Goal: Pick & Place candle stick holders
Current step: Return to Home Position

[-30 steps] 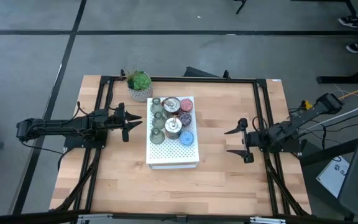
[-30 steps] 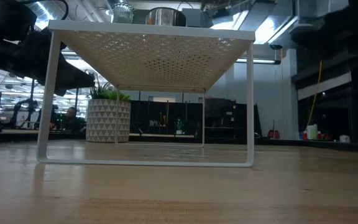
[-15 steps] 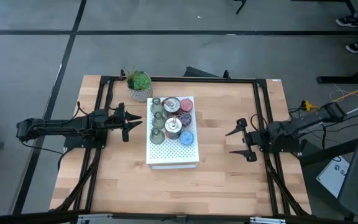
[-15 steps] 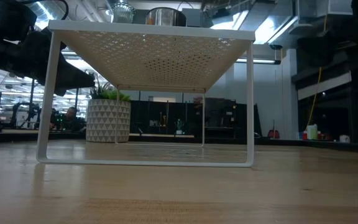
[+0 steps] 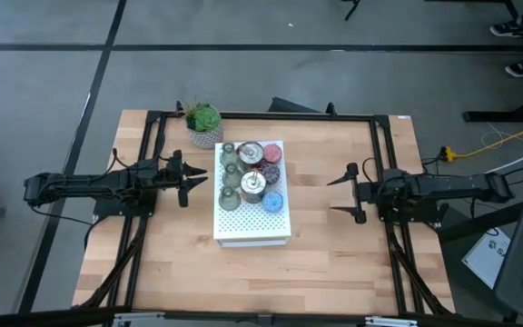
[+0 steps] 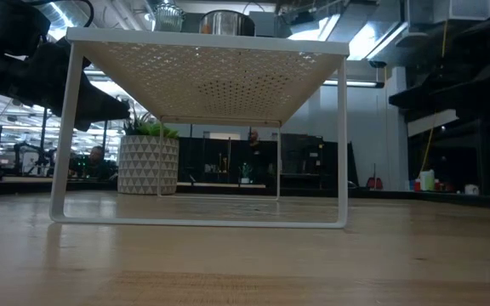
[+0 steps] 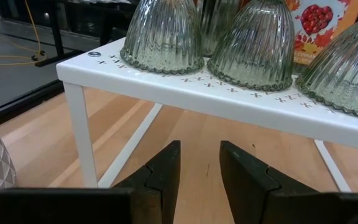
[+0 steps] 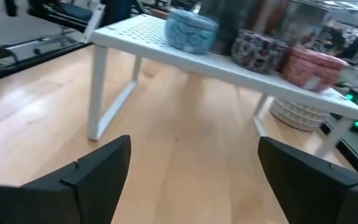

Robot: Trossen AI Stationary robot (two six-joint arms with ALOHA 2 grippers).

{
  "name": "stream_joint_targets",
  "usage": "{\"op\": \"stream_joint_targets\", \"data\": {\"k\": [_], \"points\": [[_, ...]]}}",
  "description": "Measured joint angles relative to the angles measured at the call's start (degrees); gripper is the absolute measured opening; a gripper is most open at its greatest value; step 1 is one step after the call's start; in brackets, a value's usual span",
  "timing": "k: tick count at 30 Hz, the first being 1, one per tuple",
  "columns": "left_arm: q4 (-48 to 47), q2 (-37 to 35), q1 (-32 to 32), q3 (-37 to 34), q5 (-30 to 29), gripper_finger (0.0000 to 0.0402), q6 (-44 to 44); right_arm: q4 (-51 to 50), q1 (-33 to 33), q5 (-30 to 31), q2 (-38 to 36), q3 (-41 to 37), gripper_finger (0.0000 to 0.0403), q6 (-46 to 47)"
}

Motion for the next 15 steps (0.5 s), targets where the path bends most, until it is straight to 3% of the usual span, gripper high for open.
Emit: {"op": "stream_joint_targets", "data": {"k": [15], "points": [[0.0, 0.0, 0.0, 0.0, 0.0, 0.0107, 0.0, 1.5, -3.7, 0.2, -0.2, 0.0, 0.0355, -2.1]]}}
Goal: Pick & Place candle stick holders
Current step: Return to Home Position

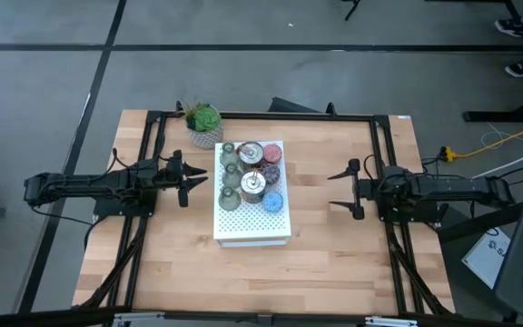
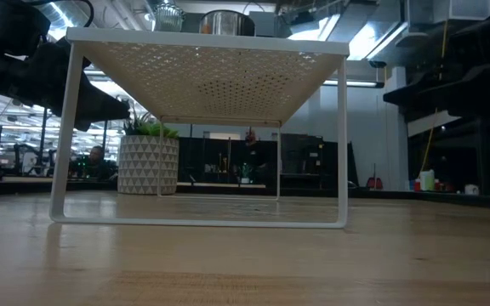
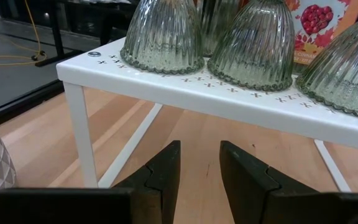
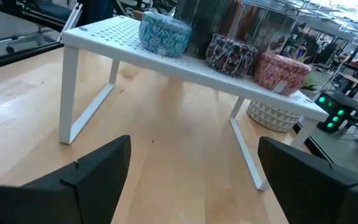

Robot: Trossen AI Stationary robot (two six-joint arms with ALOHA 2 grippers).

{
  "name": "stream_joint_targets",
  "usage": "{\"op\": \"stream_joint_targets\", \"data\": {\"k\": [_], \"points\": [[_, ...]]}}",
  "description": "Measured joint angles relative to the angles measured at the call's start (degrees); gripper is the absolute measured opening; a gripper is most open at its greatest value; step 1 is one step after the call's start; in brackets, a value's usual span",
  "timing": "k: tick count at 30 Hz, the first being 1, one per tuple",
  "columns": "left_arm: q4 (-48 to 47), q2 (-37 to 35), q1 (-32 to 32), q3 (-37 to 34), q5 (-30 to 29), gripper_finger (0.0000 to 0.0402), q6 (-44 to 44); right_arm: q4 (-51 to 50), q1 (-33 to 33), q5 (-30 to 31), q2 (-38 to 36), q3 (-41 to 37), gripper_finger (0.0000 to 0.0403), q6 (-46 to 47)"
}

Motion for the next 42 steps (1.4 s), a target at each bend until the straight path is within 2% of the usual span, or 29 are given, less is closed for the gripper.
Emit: {"op": "stream_joint_targets", "data": {"k": [5, 11, 42], "points": [[0.0, 0.0, 0.0, 0.0, 0.0, 0.0107, 0.0, -0.3, 0.0, 0.5, 0.0, 0.0, 0.0355, 0.2], [0.0, 0.0, 0.0, 0.0, 0.0, 0.0107, 0.0, -6.2, 0.0, -0.4, 0.2, 0.0, 0.0355, 3.6], [0.0, 0.0, 0.0, 0.0, 0.0, 0.0107, 0.0, -6.0, 0.0, 0.0, 0.5, 0.0, 0.0355, 3.6]]}}
